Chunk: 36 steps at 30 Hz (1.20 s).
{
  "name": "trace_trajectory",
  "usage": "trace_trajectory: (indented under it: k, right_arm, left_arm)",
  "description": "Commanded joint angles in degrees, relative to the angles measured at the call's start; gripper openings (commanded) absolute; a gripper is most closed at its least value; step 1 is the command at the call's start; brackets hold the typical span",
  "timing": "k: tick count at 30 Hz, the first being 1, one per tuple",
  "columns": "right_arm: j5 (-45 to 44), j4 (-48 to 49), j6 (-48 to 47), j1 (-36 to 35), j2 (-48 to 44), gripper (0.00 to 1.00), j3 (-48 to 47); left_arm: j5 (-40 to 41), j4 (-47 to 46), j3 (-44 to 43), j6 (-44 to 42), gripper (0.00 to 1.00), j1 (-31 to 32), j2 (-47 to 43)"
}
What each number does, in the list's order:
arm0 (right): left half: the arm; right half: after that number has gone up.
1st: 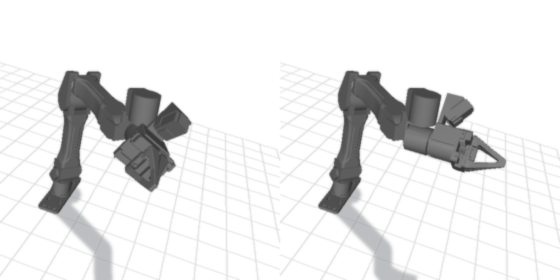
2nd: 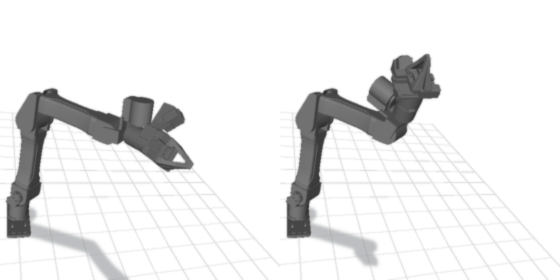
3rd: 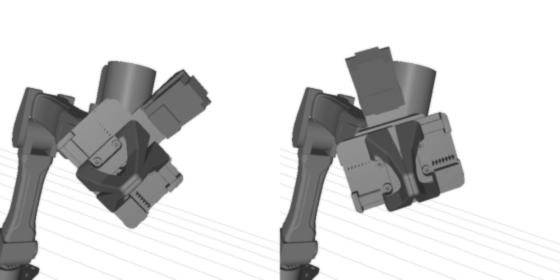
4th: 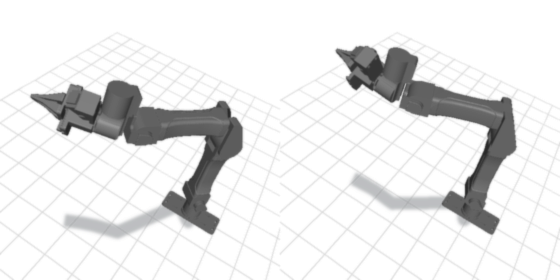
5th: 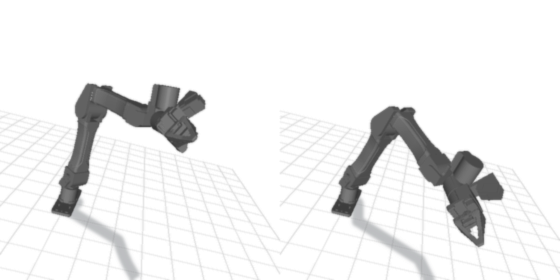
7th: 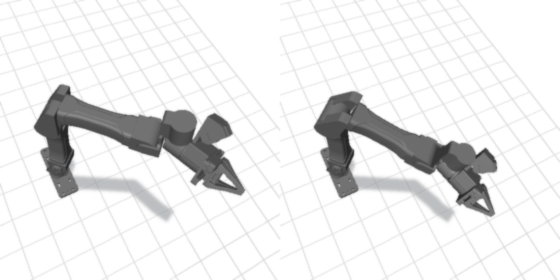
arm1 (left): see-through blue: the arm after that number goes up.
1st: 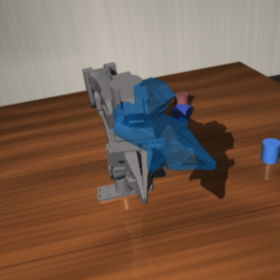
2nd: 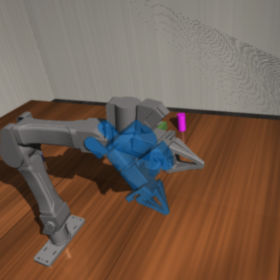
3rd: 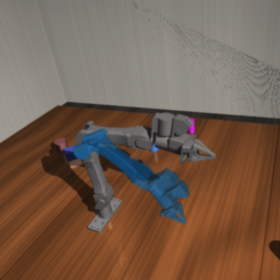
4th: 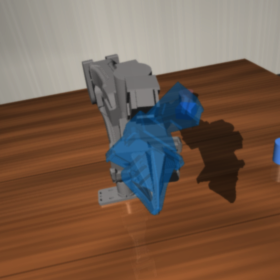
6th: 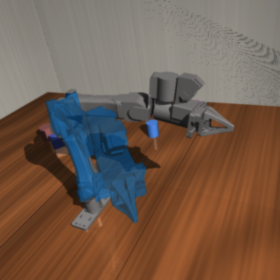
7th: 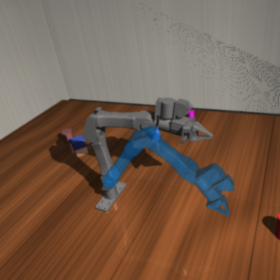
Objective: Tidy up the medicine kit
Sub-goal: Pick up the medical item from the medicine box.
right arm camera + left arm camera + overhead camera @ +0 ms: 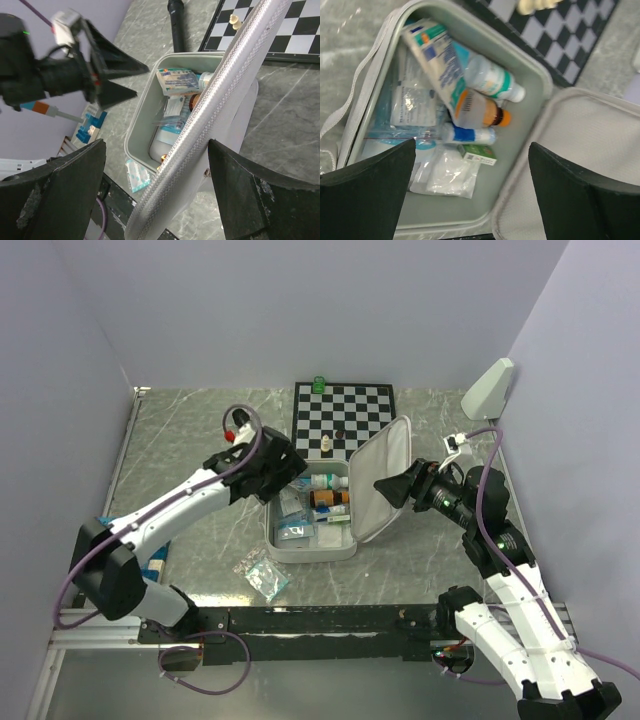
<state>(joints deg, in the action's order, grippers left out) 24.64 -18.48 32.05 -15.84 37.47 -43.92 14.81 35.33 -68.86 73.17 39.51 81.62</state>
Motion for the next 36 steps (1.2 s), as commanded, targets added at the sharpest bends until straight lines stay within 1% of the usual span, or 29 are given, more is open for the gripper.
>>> trace_trajectory:
  k: [1,6,7,11,15,18,20,25,28,31,34,36]
  right_arm:
    - [-0.3,1.7,-0.7,0.4,0.2,0.89,-1.5]
    - [-0.2,1.6,-0.9,0.4,0.7,0.89,-1.9]
    - [-0.5,1.6,-0.9,0.4,0.8,0.89,-1.8]
    - [-0.7,1.5,-1.0,0.4,0.7,0.89,-1.6]
    - [-0.9,1.4,-1.2,0.4,0.5,0.89,-1.3]
    - [-1.1,1.3,-1.3,0.4,0.5,0.89,-1.3]
    - [-1.0,1.5,-1.4,0.3,0.6,0.89,-1.3]
    - [-1.1,1.9,-1.2,0.4,0.8,0.89,-1.0]
    - [-1.0,1.7,-1.2,0.4,0.8,0.89,-1.2]
    - [-1.1,1.2,-1.4,0.4,0.6,0.89,-1.6]
    - [-1.4,0.6,-1.5,0.4,0.1,0.89,-1.8]
    - [-1.0,1.1,-1.2,0.4,0.1,0.9,-1.6]
  left_arm:
    - [-1.2,-2.2,1.8,5.5,0.99,0.0,2.3]
    - [0.8,-1.8,-1.2,5.2,0.99,-0.2,7.4]
    - [0.7,-1.5,-1.9,5.2,0.98,-0.5,8.5]
    - [0.7,-1.5,-3.6,5.1,0.87,-0.9,12.0]
    - [1.0,-1.5,-4.9,4.8,0.68,-1.5,14.2]
    - [1.2,-1.1,-5.1,4.2,0.52,-2.0,15.2]
    - [0.6,-1.5,-4.4,3.8,0.39,-2.3,15.6]
    - [-0.6,-2.9,-2.7,2.7,0.01,-2.9,15.3]
    - [0.0,-2.1,-3.1,1.5,0.01,-3.0,14.2]
    - [0.5,-1.5,-3.7,-1.4,0.01,-3.0,9.4]
    - [-1.9,-4.9,-3.7,-7.1,0.01,-2.9,1.5]
    - [-4.5,-8.9,-4.2,-9.8,0.01,-2.7,-2.4]
